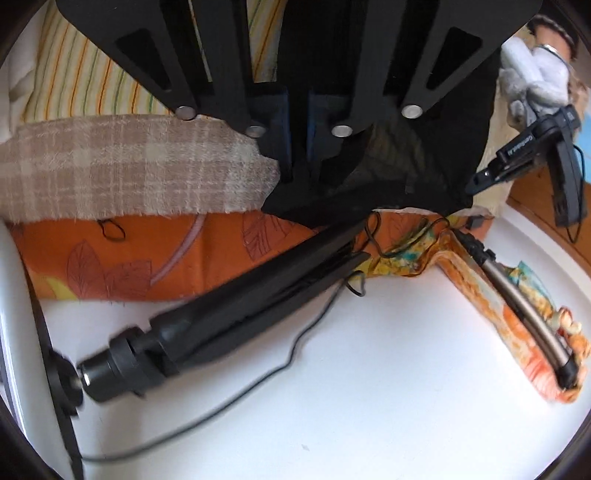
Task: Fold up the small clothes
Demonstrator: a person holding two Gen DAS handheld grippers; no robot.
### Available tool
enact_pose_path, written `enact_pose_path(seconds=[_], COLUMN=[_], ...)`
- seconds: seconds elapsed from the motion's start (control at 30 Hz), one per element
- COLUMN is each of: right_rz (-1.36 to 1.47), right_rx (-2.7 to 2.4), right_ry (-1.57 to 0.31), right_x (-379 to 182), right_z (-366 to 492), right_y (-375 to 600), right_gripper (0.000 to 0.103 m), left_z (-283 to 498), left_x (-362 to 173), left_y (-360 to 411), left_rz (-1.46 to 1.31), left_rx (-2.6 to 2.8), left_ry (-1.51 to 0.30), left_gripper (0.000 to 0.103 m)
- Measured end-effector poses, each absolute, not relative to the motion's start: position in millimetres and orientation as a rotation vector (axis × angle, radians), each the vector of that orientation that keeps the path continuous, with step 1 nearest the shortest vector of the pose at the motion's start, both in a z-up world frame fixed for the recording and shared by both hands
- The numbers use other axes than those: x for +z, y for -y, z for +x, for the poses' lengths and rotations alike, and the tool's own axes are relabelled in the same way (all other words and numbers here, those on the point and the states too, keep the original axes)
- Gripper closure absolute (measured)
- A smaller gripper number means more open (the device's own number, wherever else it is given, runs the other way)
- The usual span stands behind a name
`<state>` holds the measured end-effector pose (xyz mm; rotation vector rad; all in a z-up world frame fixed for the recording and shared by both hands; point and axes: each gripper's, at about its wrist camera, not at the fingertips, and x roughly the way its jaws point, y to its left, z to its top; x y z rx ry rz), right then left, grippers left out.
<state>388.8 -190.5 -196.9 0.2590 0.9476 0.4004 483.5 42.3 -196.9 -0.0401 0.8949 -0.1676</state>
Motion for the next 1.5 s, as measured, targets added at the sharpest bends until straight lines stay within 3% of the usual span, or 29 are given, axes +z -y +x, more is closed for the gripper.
enact_pose_path(seconds=[0.4,0.83,1.5], right_rz=[0.254,0.168,-0.05], right_rx=[0.415,0.451,0.431], right_ry=[-0.813,-0.749,-0.747], right_x=[-151,-98,-133], right_z=[357,237,49], right_y=[203,214,202], right_gripper=[0.101,0.101,0.101], left_z=[440,308,126], left_x=[-151,-100,-130], left_y=[-35,-25,-18], left_rz=[-0.038,0.029,0.13], left_rx=[-0.195,-0.227,-0.238], left_ry=[-0.765,-0.714,-0.741], left_gripper=[0.103,0.103,0.103])
